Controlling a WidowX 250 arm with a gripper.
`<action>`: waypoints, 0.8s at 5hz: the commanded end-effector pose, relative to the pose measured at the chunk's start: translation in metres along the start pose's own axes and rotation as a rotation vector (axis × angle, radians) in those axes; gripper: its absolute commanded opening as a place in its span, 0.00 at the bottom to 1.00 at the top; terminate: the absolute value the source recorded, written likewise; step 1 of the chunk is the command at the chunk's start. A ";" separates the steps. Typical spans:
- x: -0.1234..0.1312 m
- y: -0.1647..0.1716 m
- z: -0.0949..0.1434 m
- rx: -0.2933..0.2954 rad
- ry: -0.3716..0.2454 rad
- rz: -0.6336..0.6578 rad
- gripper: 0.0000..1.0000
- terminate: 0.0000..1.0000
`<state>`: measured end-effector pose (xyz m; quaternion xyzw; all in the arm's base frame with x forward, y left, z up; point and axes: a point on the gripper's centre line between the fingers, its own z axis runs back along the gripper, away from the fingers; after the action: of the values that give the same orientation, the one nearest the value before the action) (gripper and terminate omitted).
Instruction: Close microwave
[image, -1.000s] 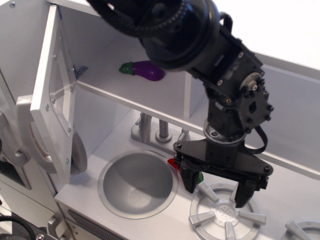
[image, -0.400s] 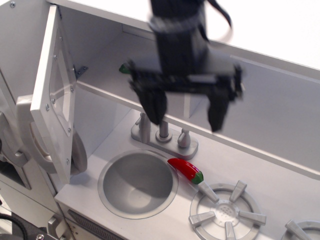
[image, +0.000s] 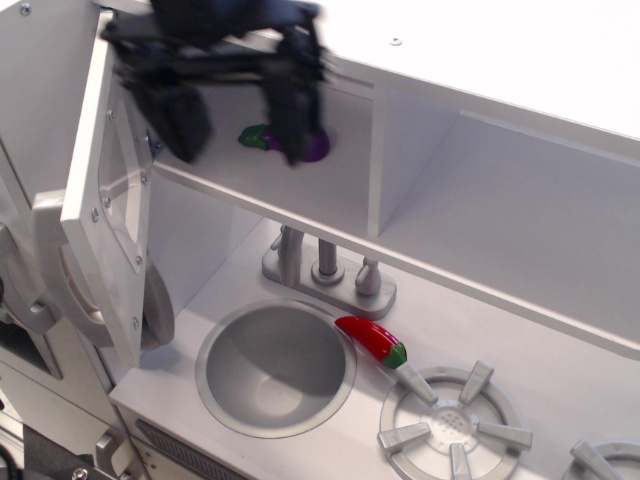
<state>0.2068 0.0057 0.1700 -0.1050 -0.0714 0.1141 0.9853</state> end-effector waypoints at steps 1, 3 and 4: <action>0.012 0.055 0.014 0.020 -0.079 0.031 1.00 0.00; 0.015 0.095 0.021 0.051 -0.114 0.058 1.00 0.00; 0.015 0.103 0.017 0.094 -0.117 0.057 1.00 0.00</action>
<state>0.1986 0.1065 0.1592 -0.0581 -0.1110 0.1534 0.9802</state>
